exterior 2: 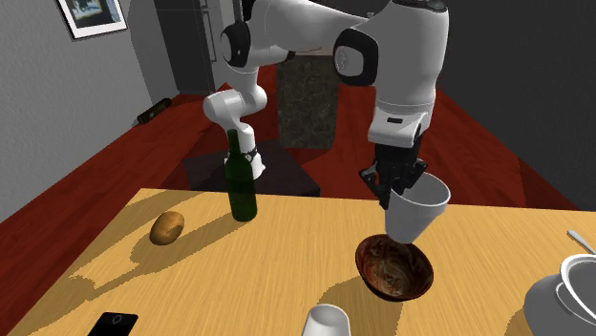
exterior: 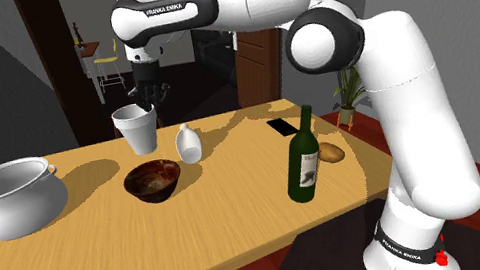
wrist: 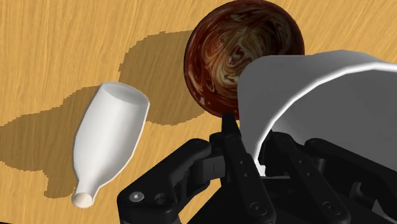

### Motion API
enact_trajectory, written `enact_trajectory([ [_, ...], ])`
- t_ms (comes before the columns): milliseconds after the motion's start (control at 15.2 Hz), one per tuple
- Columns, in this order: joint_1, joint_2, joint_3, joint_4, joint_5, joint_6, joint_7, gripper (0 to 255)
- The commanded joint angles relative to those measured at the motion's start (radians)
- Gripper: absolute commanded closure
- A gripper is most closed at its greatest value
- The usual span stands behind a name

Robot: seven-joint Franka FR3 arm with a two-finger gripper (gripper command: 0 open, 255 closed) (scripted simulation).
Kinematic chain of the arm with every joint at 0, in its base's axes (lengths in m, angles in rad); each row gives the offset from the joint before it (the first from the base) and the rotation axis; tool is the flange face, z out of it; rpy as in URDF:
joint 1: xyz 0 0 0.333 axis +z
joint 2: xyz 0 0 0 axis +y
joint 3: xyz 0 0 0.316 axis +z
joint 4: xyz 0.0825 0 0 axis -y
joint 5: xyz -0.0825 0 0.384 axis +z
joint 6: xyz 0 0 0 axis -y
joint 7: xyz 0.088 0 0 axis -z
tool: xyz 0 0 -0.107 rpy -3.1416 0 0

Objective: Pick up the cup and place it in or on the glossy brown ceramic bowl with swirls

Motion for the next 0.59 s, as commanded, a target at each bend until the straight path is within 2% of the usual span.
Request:
enact_trajectory([
  [0, 0.001, 0.003, 0.0, -0.018, 0.0, 0.023, 0.0, 255],
  [528, 0.004, 0.001, 0.001, -0.13, 0.002, 0.131, -0.006, 255],
])
